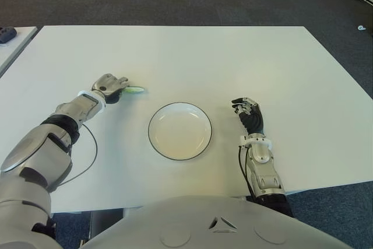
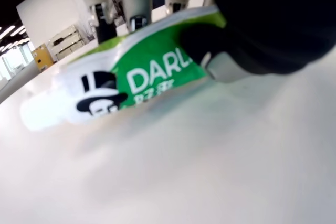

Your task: Put the toothpaste on the table into the plate.

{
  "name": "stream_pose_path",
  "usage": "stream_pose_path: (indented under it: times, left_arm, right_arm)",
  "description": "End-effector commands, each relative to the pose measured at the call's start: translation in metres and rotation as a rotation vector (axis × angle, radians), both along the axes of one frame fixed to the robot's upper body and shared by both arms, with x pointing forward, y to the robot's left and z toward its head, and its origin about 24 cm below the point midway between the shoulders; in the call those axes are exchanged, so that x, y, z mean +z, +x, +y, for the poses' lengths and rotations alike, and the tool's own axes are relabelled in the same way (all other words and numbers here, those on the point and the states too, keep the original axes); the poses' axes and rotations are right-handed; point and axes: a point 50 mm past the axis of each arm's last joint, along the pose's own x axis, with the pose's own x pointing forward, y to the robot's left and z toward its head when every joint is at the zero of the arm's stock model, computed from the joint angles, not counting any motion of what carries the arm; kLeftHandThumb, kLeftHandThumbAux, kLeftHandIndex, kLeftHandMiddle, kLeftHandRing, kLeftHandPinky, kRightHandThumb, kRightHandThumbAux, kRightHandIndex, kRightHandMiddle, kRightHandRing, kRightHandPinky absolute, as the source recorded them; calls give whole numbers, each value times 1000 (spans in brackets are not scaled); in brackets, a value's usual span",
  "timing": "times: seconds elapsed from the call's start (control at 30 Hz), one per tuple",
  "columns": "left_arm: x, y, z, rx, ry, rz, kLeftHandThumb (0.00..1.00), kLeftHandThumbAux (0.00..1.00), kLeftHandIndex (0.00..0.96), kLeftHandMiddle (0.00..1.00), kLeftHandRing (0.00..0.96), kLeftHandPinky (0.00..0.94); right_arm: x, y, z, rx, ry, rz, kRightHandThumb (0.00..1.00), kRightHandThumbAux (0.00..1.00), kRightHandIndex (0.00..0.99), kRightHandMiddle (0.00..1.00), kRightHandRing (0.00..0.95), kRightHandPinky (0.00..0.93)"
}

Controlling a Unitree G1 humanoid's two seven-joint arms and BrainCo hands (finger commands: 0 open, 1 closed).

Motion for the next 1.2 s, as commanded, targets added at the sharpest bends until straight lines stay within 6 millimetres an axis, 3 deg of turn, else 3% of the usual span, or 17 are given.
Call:
stream_pose_path:
  times: [0.03, 0.93, 1.2]
  left_arm:
    - [-19, -17, 1, -6, 0, 67, 851, 666, 401, 561, 812, 842]
    - [-15, -14, 2, 9, -59, -2, 851, 668, 402, 558, 857, 865]
    - [-12, -13, 1, 8, -79, -61, 847, 667, 409, 564, 842, 834]
  right_arm:
    - [1, 0, -1, -4, 2, -7, 711, 732, 419, 407, 389, 403]
    - [2, 2, -2, -9, -1, -15, 711, 732, 419, 417, 408, 424]
    - [2, 3, -1, -5, 5, -27, 710, 733, 419, 410, 399, 413]
